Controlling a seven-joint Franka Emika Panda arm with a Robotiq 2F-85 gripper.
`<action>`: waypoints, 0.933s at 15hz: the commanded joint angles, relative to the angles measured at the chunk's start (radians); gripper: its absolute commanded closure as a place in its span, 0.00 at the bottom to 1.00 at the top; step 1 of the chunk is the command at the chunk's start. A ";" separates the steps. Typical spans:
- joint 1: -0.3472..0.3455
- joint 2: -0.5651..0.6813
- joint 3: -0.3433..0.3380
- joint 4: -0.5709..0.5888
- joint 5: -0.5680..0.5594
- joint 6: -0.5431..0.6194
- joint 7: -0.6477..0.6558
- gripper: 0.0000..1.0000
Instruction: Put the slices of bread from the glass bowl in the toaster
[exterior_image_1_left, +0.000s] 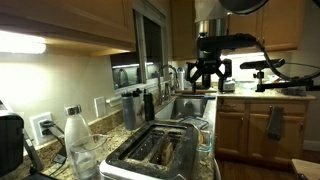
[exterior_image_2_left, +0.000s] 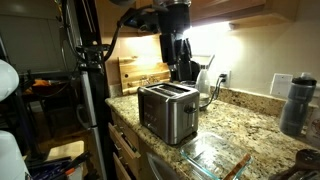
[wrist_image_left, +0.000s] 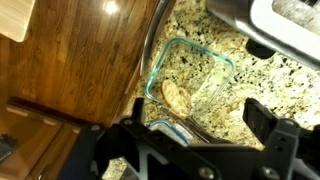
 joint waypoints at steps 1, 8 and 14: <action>-0.051 -0.018 -0.040 0.038 -0.064 -0.071 -0.131 0.00; -0.095 0.054 -0.075 0.119 -0.127 -0.080 -0.359 0.00; -0.094 0.143 -0.115 0.150 -0.124 -0.069 -0.563 0.00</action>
